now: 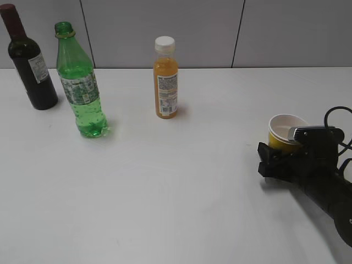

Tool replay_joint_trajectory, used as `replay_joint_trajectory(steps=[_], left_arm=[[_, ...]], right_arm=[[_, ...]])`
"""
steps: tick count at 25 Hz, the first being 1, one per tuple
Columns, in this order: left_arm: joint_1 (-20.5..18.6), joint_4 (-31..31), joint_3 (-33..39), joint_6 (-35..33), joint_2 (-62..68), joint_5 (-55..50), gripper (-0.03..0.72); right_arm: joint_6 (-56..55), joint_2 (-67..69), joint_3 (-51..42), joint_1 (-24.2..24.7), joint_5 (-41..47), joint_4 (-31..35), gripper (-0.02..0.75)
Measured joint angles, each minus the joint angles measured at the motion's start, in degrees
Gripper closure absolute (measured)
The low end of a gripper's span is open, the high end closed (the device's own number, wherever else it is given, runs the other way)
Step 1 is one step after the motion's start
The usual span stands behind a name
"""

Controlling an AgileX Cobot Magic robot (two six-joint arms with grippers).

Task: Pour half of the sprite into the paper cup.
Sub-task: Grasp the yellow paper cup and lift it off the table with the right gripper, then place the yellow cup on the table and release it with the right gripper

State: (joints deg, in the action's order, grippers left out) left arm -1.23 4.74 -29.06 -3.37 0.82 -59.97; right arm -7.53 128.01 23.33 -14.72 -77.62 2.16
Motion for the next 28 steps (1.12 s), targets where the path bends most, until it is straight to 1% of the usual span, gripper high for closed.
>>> replay_joint_trajectory(steps=[7, 14, 18, 20, 22, 25, 28], left_arm=[[0.00, 0.00, 0.00, 0.00, 0.00, 0.00, 0.099], [0.00, 0.00, 0.00, 0.00, 0.00, 0.00, 0.099], [0.00, 0.00, 0.00, 0.00, 0.00, 0.00, 0.099], [0.00, 0.00, 0.00, 0.00, 0.00, 0.00, 0.099], [0.00, 0.00, 0.00, 0.00, 0.00, 0.00, 0.099], [0.00, 0.00, 0.00, 0.00, 0.00, 0.00, 0.099], [0.00, 0.00, 0.00, 0.00, 0.00, 0.00, 0.099]], right_arm=[[-0.06, 0.00, 0.00, 0.00, 0.07, 0.48, 0.276], [0.36, -0.06, 0.00, 0.00, 0.14, 0.26, 0.281], [2.92, -2.06, -0.13, 0.00, 3.11, -0.54, 0.282], [4.58, -3.89, -0.37, 0.00, 5.20, -2.16, 0.284], [5.83, -5.43, -0.37, 0.00, 6.92, -5.23, 0.285], [6.73, -6.84, -0.37, 0.00, 7.48, -10.92, 0.285], [6.93, -6.83, 0.54, 0.00, 7.86, -18.57, 0.285]])
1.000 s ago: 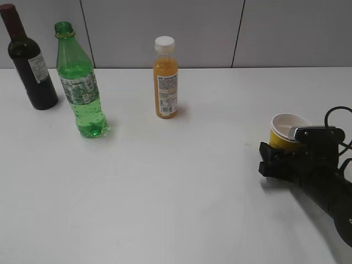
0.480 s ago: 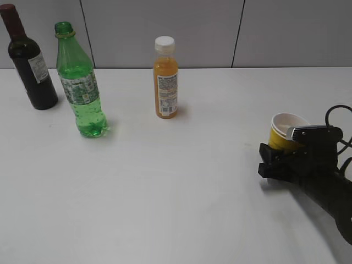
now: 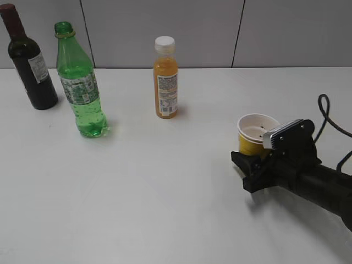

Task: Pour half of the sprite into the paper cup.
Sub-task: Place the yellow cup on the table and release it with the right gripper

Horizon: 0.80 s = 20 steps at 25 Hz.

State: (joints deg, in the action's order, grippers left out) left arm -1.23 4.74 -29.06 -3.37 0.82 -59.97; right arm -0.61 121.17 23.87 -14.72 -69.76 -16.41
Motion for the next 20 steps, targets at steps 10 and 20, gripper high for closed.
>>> replay_joint_trajectory(steps=[10, 20], left_arm=[[0.00, 0.00, 0.00, 0.00, 0.00, 0.00, 0.099], [0.00, 0.00, 0.00, 0.00, 0.00, 0.00, 0.099]], right_arm=[[-6.43, -0.22, 11.73, -1.05, 0.00, -29.54, 0.285], [-11.99, 3.14, 21.37, -8.04, 0.00, -38.64, 0.285]])
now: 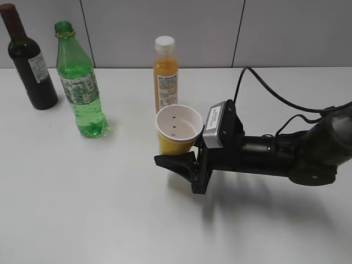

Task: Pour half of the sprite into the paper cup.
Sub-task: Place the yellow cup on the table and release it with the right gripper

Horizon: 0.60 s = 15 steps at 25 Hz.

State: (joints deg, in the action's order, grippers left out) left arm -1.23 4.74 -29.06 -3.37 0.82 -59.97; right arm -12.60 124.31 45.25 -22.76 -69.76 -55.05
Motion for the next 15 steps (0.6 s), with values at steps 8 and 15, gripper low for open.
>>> replay_joint_trajectory(steps=[8, 15], left_arm=[[0.00, 0.00, 0.00, 0.00, 0.00, 0.00, 0.099], [0.00, 0.00, 0.00, 0.00, 0.00, 0.00, 0.099]], right_arm=[[-2.82, 4.00, 6.58, -3.02, 0.00, -5.31, 0.285], [-3.92, 7.80, 8.95, -4.00, 0.45, -5.64, 0.286]])
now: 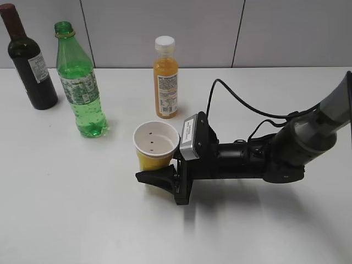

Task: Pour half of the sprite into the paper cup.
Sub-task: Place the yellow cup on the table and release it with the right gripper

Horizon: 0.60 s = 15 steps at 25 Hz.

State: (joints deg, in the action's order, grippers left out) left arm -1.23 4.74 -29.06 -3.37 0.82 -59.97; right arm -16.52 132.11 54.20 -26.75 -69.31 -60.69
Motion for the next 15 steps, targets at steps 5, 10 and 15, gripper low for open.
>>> replay_joint_trajectory(steps=[5, 10, 15], left_arm=[[0.00, 0.00, 0.00, 0.00, 0.00, 0.00, 0.099], [0.00, 0.00, 0.00, 0.00, 0.00, 0.00, 0.099], [0.00, 0.00, 0.00, 0.00, 0.00, 0.00, 0.099]], right_arm=[[-0.67, 0.97, 1.27, 0.00, 3.70, -0.64, 0.286], [-0.86, 1.02, 2.46, 0.00, 8.03, -1.56, 0.286], [-0.98, 1.55, 2.85, 0.00, 8.47, -3.03, 0.286]])
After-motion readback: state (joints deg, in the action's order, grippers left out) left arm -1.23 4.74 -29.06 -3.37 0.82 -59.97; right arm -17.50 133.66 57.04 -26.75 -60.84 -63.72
